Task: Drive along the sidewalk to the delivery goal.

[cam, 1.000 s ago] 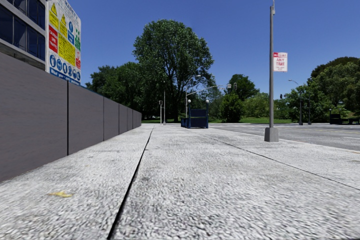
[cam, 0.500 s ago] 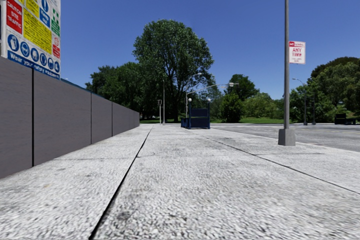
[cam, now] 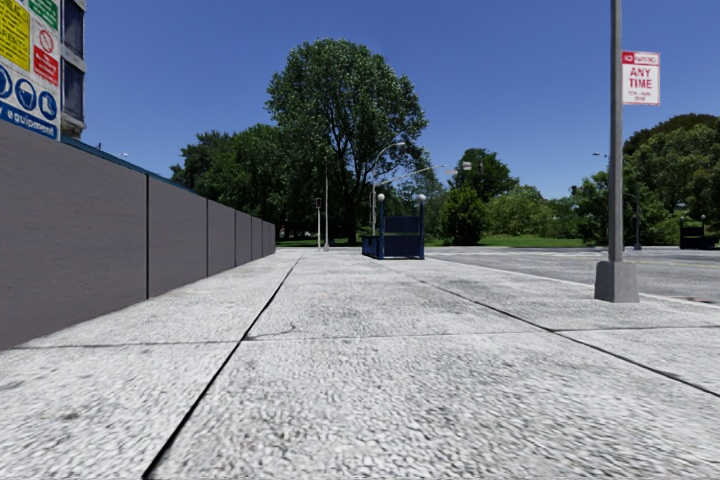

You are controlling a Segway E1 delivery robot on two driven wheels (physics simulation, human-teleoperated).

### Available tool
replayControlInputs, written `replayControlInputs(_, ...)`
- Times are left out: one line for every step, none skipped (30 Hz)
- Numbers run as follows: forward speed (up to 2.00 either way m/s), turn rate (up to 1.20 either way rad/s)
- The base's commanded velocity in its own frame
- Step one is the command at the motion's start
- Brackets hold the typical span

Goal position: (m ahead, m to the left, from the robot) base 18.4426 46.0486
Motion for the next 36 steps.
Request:
replayControlInputs(2.0,0.0)
replayControlInputs(2.0,0.0)
replayControlInputs(2.0,0.0)
replayControlInputs(2.0,0.0)
replayControlInputs(2.0,0.0)
replayControlInputs(2.0,0.0)
replayControlInputs(2.0,0.0)
replayControlInputs(2.0,0.0)
replayControlInputs(2.0,0.0)
replayControlInputs(2.0,0.0)
replayControlInputs(2.0,0.0)
replayControlInputs(2.0,0.0)
replayControlInputs(2.0,0.0)
replayControlInputs(2.0,0.0)
replayControlInputs(2.0,0.0)
replayControlInputs(2.0,0.0)
replayControlInputs(2.0,0.0)
replayControlInputs(2.0,0.0)
replayControlInputs(2.0,0.0)
replayControlInputs(2.0,0.0)
replayControlInputs(2.0,0.0)
replayControlInputs(2.0,0.0)
replayControlInputs(2.0,0.0)
replayControlInputs(2.0,0.0)
replayControlInputs(2.0,0.0)
replayControlInputs(2.0,0.0)
replayControlInputs(2.0,0.0)
replayControlInputs(2.0,0.0)
replayControlInputs(2.0,0.0)
replayControlInputs(2.0,0.0)
replayControlInputs(2.0,0.0)
replayControlInputs(2.0,0.0)
replayControlInputs(2.0,0.0)
replayControlInputs(2.0,0.0)
replayControlInputs(2.0,0.0)
replayControlInputs(2.0,0.0)
